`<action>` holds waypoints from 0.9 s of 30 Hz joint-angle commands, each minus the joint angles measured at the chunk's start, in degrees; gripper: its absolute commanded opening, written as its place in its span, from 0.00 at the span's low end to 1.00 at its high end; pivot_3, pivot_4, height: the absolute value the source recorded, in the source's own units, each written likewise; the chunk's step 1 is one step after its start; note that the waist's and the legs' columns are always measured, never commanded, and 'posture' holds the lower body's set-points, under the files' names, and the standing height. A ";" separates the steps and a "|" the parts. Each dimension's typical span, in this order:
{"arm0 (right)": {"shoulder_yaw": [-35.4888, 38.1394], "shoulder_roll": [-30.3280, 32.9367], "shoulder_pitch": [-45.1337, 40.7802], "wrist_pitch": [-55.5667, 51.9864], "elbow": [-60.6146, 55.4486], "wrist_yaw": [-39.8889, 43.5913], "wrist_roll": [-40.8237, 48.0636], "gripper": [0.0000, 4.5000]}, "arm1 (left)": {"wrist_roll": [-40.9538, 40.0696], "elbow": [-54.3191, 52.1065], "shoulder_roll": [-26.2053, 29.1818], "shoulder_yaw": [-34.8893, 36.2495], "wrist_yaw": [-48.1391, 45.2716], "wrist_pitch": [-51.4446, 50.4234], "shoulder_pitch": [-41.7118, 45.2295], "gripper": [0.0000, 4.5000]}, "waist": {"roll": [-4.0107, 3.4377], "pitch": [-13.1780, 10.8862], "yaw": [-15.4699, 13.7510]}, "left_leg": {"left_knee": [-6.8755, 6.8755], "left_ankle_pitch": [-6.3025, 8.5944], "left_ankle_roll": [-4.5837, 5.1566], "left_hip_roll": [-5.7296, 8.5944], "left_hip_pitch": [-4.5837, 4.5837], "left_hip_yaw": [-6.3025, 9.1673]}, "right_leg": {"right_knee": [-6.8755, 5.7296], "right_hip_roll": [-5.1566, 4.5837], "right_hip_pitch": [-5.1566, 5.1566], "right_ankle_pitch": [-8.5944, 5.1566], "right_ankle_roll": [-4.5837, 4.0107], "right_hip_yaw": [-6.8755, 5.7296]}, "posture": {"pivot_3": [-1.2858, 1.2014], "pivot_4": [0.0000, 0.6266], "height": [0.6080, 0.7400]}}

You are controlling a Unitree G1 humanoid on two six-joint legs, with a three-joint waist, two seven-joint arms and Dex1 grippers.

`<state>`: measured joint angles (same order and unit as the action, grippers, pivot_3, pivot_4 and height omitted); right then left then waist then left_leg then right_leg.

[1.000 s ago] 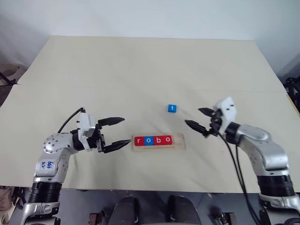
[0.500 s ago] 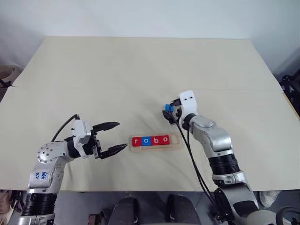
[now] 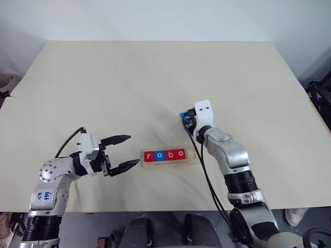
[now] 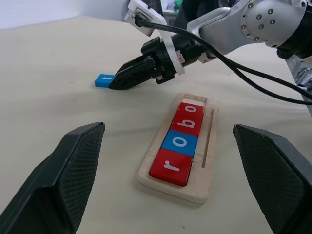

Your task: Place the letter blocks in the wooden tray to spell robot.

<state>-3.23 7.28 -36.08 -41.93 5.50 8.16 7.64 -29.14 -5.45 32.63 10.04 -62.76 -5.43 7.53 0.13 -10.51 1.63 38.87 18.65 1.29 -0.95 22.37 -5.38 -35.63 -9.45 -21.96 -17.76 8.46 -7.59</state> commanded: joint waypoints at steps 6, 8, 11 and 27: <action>3.09 10.23 5.56 -4.84 -14.34 6.41 1.70 0.33 | -0.82 1.94 -0.13 -1.18 -2.39 0.91 2.71 1.00 | 0.00 0.00 -0.04 | -0.07 0.01 0.01 0.01 0.02 -0.01 | 0.02 -0.02 -0.04 0.00 0.00 -0.01 | 0.52 0.24 1.00; 4.23 12.57 8.83 -7.84 -19.74 7.65 2.98 0.33 | -0.65 3.19 -0.34 -1.98 -3.09 0.92 4.07 1.00 | 0.00 0.00 -0.23 | -0.07 0.01 0.01 0.02 0.04 -0.02 | 0.04 -0.03 -0.04 0.00 0.00 -0.01 | 0.52 0.24 1.00; 6.25 14.55 13.76 -13.26 -27.54 7.86 4.56 0.33 | -0.51 4.91 -0.69 -3.03 -4.10 0.96 5.86 1.00 | 0.00 0.00 -0.18 | -0.07 0.01 0.01 0.02 0.04 -0.06 | 0.07 -0.02 -0.04 0.00 0.00 0.00 | 0.52 0.24 1.00; 13.72 9.38 29.85 -29.66 -46.78 6.01 10.93 0.62 | 0.14 9.87 -1.58 -5.65 -7.12 1.19 11.06 1.00 | 0.02 0.01 -0.22 | -0.11 0.01 0.02 0.02 0.01 -0.08 | 0.09 0.00 -0.06 0.00 0.00 0.04 | 0.52 0.24 1.00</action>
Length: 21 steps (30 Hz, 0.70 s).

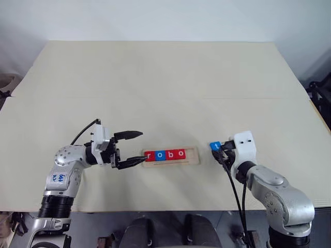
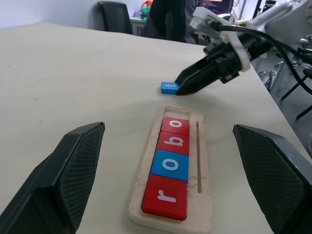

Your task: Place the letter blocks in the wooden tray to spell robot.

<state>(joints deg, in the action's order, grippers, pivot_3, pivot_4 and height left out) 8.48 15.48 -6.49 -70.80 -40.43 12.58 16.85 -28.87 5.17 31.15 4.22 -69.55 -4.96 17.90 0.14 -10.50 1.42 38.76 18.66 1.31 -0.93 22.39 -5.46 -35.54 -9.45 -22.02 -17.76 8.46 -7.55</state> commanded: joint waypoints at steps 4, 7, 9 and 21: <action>3.04 8.12 -0.63 2.27 2.45 8.09 4.40 0.94 | -0.10 -1.24 -0.04 0.36 0.22 0.94 0.43 1.00 | 0.00 0.00 -0.22 | 0.03 0.01 0.02 0.02 0.00 0.02 | 0.03 -0.01 0.04 0.00 0.00 -0.01 | 0.52 0.24 1.00; 1.70 19.41 -0.92 12.06 9.11 21.08 5.47 0.99 | -0.09 -1.60 0.12 0.86 0.76 1.16 0.06 1.00 | 0.00 0.00 -0.43 | 0.06 0.03 0.05 0.02 0.00 0.02 | 0.08 -0.01 0.07 0.01 0.01 -0.01 | 0.52 0.24 1.00; 0.03 26.36 -0.86 21.28 14.37 30.59 5.30 0.99 | -0.14 -1.90 0.22 1.09 1.11 1.28 -0.20 1.00 | 0.02 -0.01 -0.64 | 0.08 0.07 0.13 0.04 0.00 -0.01 | 0.15 -0.02 0.10 0.02 0.04 0.01 | 0.52 0.24 1.00; -13.60 33.28 -21.88 68.52 57.15 66.37 -4.40 0.99 | -1.48 -7.74 1.99 1.68 0.41 0.36 -3.79 1.00 | 0.03 -0.04 -0.84 | 0.22 0.06 0.12 -0.02 -0.16 0.01 | 0.27 0.01 0.39 0.04 0.07 -0.10 | 0.52 0.24 1.00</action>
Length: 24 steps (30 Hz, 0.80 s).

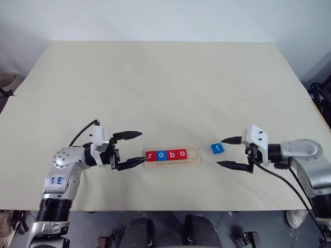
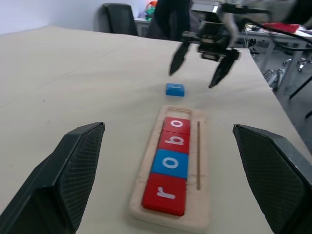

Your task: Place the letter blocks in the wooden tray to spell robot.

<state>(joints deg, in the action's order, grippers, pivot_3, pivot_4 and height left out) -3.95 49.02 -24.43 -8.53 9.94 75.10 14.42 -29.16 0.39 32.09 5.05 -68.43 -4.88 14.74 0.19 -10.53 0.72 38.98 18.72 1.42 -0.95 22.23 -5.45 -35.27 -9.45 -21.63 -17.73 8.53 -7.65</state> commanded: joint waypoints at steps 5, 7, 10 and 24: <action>-5.54 -3.12 -14.74 15.14 24.33 8.95 -7.14 0.99 | -1.12 -6.22 3.15 0.14 -2.81 -0.04 -2.62 1.00 | -0.02 -0.01 -0.43 | 0.03 0.00 0.00 -0.01 0.02 0.04 | 0.05 -0.01 0.04 0.01 0.02 -0.03 | 0.52 0.24 1.00; -6.44 -4.13 -17.15 17.06 28.95 10.42 -8.24 0.99 | -1.29 -7.22 3.40 0.26 -2.62 -0.44 -3.26 1.00 | -0.03 -0.02 -0.58 | 0.05 0.00 -0.01 -0.01 0.05 0.08 | 0.06 -0.01 0.04 0.01 0.02 -0.07 | 0.52 0.24 1.00; -7.10 -5.04 -18.71 18.12 32.10 12.76 -8.68 0.86 | -1.57 -8.22 3.61 0.66 -2.24 -1.09 -4.11 1.00 | -0.04 -0.02 -0.48 | 0.06 0.00 -0.01 -0.01 0.05 0.07 | 0.07 -0.01 0.07 0.01 0.02 -0.07 | 0.52 0.24 1.00; -6.07 -6.26 -15.12 6.27 14.20 13.75 -2.80 0.32 | -1.01 -8.08 2.51 1.65 0.71 -0.42 -5.67 1.00 | -0.06 -0.03 -0.47 | 0.09 -0.01 -0.02 -0.24 0.04 0.08 | 0.00 -0.01 0.06 0.01 0.02 -0.07 | 0.52 0.24 1.00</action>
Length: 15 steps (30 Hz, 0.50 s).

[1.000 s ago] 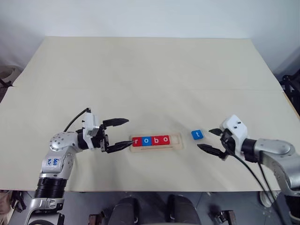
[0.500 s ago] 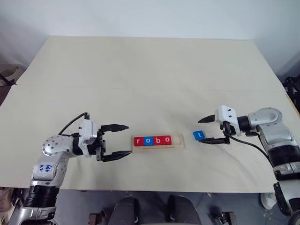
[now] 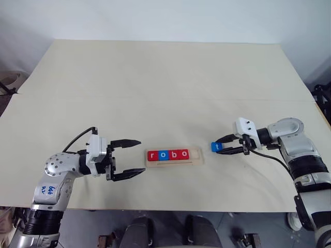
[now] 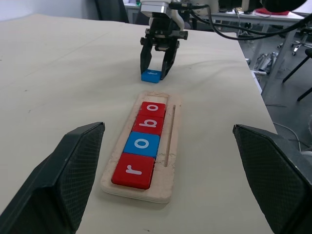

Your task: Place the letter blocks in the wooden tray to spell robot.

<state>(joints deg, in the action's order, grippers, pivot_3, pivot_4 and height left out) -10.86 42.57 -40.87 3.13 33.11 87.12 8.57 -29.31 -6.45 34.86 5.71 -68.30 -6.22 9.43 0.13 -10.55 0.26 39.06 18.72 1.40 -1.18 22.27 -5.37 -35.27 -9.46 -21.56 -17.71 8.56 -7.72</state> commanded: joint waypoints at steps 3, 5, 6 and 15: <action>0.33 -1.15 2.48 -10.97 -16.29 -0.85 4.37 0.32 | -0.78 -1.03 -0.48 0.86 0.86 1.01 -0.35 1.00 | 0.00 0.00 -0.04 | 0.00 0.00 0.00 -0.01 0.00 0.00 | -0.01 0.00 -0.01 0.00 0.00 0.00 | 0.52 0.24 1.00; 0.17 -1.91 2.82 -13.08 -19.21 -1.88 4.66 0.32 | -0.80 -1.06 -0.52 0.80 1.03 0.95 -0.33 1.00 | 0.00 0.00 -0.05 | 0.00 0.00 -0.01 0.00 0.00 0.00 | -0.02 0.00 -0.01 0.00 0.00 0.00 | 0.52 0.24 1.00; -0.01 -2.28 2.94 -13.67 -20.21 -2.22 4.59 0.32 | -0.81 -1.07 -0.54 0.79 1.11 0.92 -0.34 1.00 | 0.00 0.00 -0.05 | 0.00 0.00 -0.01 0.00 0.00 0.00 | -0.02 0.00 -0.01 0.00 0.00 0.00 | 0.52 0.24 1.00; -2.20 -5.22 3.17 -14.30 -22.25 -4.10 3.21 0.32 | -0.84 -1.09 -0.38 1.37 1.65 1.15 -0.88 1.00 | 0.00 0.00 -0.07 | 0.00 0.01 -0.01 0.22 0.00 0.01 | -0.02 0.00 -0.02 0.00 0.00 0.00 | 0.52 0.24 1.00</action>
<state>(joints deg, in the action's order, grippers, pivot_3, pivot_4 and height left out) -13.37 37.25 -37.74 -11.63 12.08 83.08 11.60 -29.30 -6.32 34.40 5.78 -66.90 -5.99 9.16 0.13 -10.56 0.19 39.06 18.72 1.39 -0.96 22.27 -5.36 -35.29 -9.46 -21.59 -17.71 8.55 -7.72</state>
